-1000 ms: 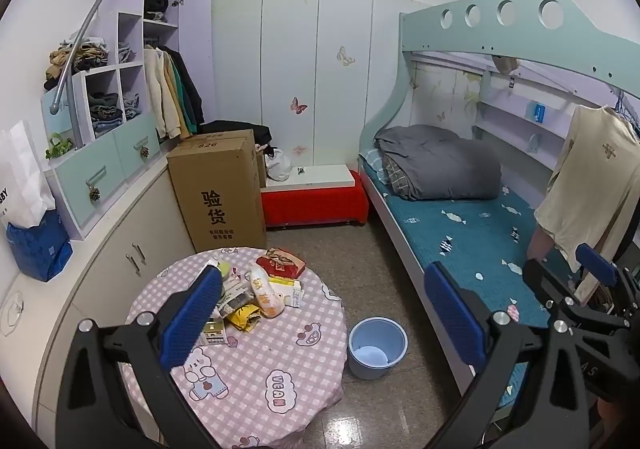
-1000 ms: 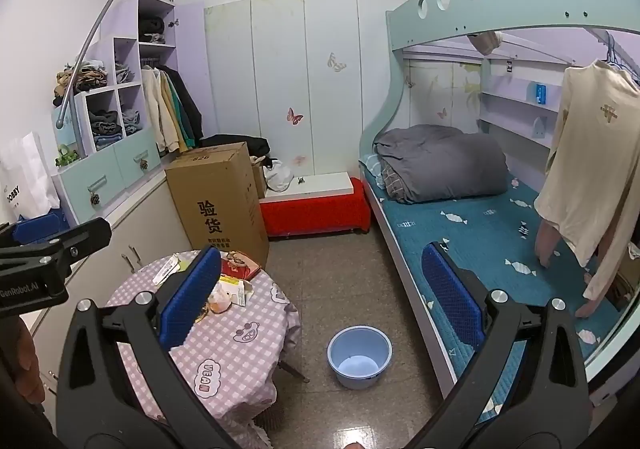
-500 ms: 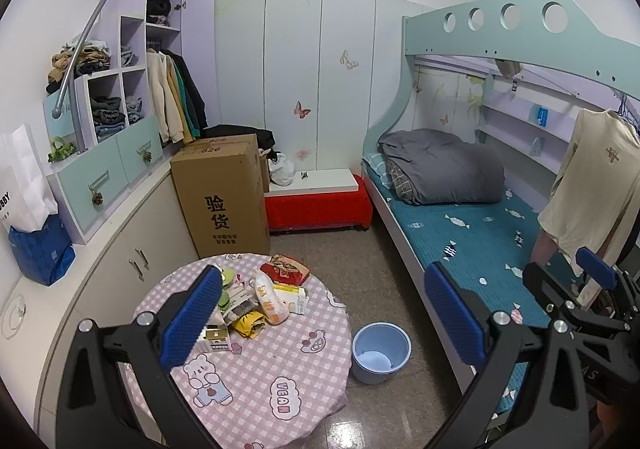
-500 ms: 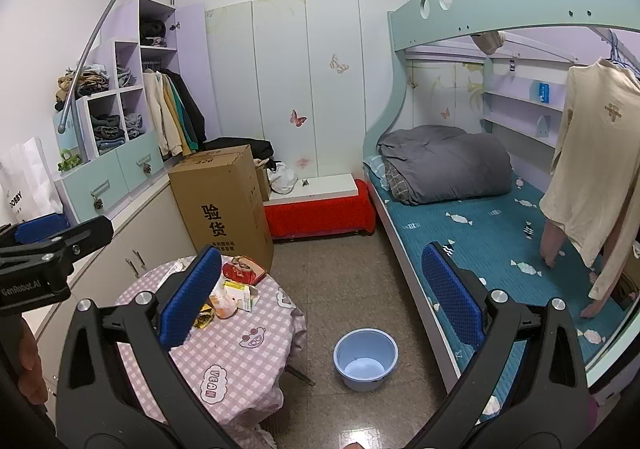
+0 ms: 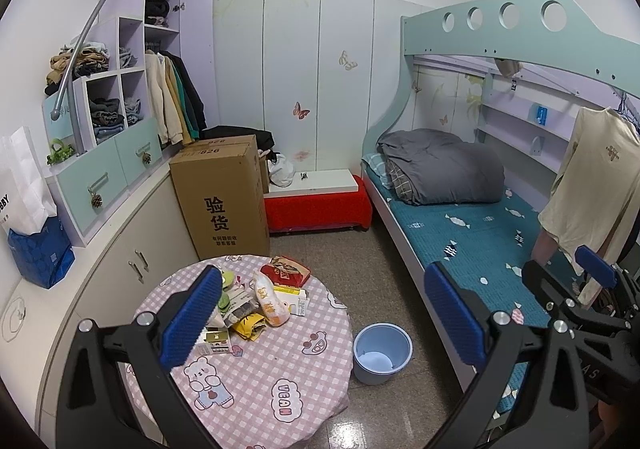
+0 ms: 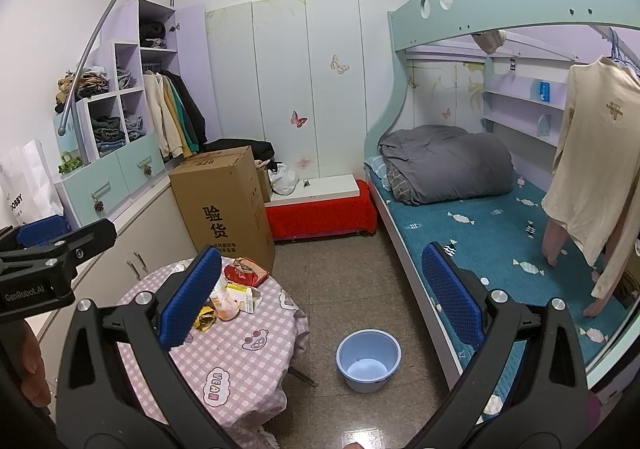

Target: Collect trash

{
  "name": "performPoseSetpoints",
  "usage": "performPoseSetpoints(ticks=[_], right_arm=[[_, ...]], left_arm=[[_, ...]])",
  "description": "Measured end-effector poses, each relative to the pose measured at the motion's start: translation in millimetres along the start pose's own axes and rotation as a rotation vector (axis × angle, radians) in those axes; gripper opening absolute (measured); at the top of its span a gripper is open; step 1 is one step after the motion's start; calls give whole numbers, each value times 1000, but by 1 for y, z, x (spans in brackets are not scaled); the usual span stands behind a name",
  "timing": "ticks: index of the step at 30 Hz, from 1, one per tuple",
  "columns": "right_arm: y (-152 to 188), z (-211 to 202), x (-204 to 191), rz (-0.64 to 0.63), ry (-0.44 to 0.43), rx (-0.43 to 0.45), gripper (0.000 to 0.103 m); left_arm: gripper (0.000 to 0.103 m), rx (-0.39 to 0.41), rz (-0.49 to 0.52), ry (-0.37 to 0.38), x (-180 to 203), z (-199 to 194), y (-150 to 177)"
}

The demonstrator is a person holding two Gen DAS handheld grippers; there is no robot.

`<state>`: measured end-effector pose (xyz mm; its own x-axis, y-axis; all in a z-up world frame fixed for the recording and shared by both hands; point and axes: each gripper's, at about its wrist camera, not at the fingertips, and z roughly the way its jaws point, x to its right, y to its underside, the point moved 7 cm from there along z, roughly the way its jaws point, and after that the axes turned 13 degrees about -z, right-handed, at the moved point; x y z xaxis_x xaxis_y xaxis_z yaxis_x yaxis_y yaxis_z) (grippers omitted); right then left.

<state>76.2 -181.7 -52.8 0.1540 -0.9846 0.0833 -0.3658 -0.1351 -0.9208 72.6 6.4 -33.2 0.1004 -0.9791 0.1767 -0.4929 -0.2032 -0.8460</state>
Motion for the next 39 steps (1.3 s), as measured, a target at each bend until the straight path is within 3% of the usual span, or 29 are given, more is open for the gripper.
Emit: performPoseSetpoints(ticks=[39], right_arm=[[6,6,-3,20,1,-14,98]], left_arm=[[99,-3,28,15,6,8,3]])
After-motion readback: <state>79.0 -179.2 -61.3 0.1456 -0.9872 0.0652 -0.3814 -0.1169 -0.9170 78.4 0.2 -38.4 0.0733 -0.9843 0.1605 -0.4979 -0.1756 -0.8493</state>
